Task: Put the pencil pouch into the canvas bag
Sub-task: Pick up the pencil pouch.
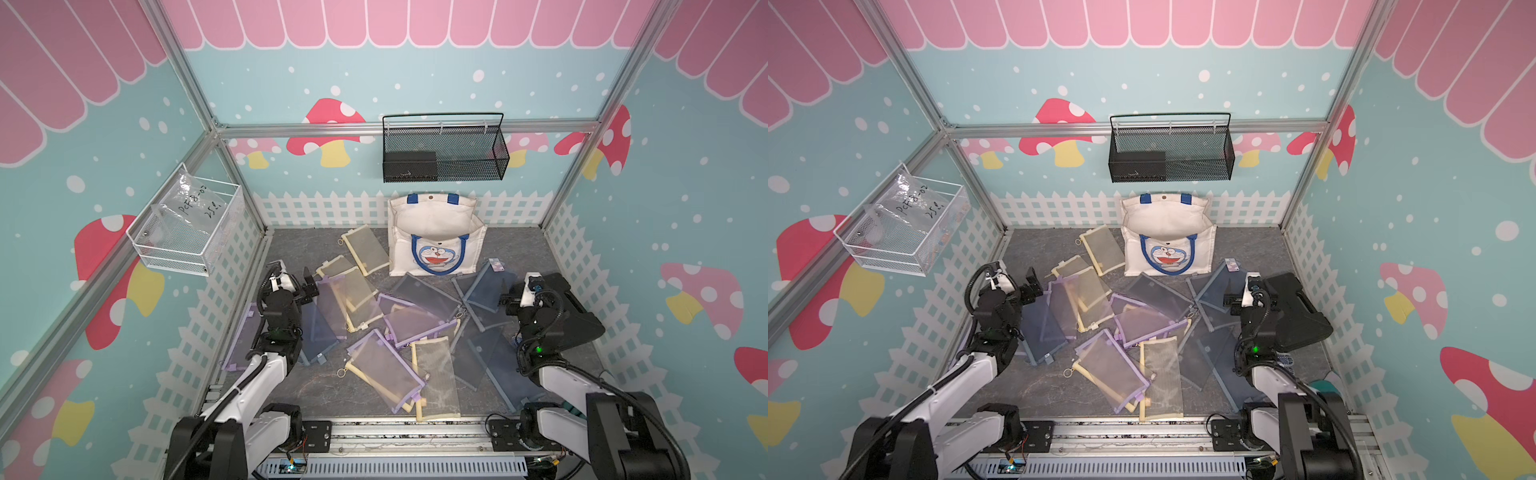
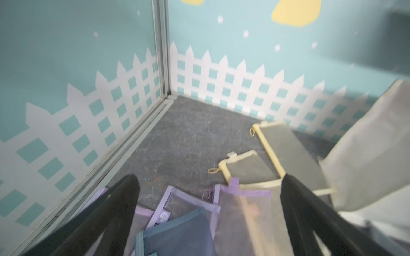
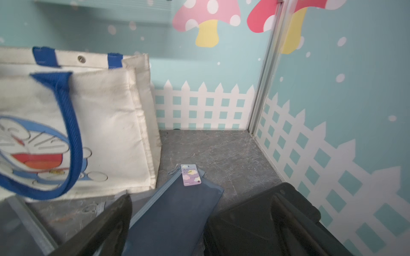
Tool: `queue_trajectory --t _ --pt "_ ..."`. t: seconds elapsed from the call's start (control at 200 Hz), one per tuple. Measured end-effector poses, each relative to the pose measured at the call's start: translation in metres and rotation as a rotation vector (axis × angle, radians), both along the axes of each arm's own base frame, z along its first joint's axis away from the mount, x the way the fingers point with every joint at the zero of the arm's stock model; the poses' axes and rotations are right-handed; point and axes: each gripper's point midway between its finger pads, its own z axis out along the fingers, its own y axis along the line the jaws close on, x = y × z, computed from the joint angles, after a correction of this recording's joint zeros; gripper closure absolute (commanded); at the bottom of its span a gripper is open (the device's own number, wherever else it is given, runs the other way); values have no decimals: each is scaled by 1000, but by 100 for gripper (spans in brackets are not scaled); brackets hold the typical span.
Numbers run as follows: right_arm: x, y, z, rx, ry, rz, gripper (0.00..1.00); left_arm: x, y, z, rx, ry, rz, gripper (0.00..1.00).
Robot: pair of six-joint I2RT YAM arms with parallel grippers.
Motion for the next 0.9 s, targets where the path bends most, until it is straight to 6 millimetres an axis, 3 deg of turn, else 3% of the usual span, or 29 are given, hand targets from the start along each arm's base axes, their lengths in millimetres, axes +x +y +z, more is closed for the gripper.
queue_trajectory --t 0.12,0.235,0.355,0.445,0.56,0.66,0.79,0.901 --pt "20 4 34 83 94 7 1 -11 -6 19 -163 16 -5 1" --pt "36 25 43 156 234 62 1 -6 -33 9 -311 130 -97 1" --pt "28 83 27 196 418 205 1 1 -89 -20 -406 338 -253 1" --pt "9 129 6 206 560 337 1 -9 -133 -46 -430 516 -350 1" --pt "-21 167 -27 232 740 474 2 -46 -184 -74 -452 717 -469 6" --pt "-46 194 -46 270 858 601 4 -81 -211 -86 -495 839 -533 17" --pt "-74 233 -63 332 975 790 7 -128 -223 -107 -556 950 -557 20" --pt "-94 260 -78 371 1067 933 11 -156 -214 -129 -622 1014 -508 22"
